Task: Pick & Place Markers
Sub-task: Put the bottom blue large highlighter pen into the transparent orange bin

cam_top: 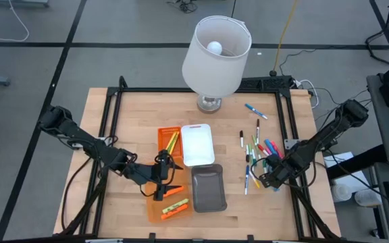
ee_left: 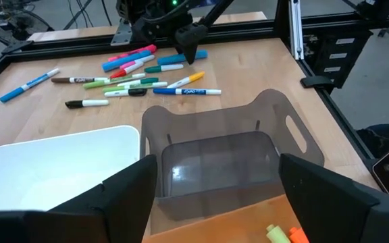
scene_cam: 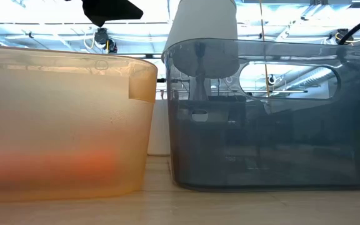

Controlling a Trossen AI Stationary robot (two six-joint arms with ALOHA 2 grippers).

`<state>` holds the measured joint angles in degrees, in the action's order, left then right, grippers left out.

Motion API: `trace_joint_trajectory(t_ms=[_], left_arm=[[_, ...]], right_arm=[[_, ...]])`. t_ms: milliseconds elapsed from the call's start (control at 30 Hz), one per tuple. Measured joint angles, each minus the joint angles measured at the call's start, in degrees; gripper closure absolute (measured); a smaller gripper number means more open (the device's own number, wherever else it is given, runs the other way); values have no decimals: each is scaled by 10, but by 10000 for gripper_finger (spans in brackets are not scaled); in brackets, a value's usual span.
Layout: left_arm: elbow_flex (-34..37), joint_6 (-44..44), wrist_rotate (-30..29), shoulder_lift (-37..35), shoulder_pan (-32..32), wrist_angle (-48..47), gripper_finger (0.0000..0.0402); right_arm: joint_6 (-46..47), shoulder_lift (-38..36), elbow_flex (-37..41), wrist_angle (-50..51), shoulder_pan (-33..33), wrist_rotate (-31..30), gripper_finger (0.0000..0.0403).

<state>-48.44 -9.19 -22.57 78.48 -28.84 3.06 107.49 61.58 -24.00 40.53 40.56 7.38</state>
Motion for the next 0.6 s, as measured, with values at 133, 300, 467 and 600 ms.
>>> trace_joint_trajectory(t_ms=[133,300,467,600], left_arm=[[0,0,0,0,0,2,86],[0,-18,0,0,0,8,75],[0,-33,0,0,0,10,77],[0,-40,0,0,0,10,85]], right_arm=[[-19,1,9,1,0,8,208],[-35,1,9,6,0,21,274],[-53,1,10,11,0,29,362],[-66,-11,-4,10,0,31,363]])
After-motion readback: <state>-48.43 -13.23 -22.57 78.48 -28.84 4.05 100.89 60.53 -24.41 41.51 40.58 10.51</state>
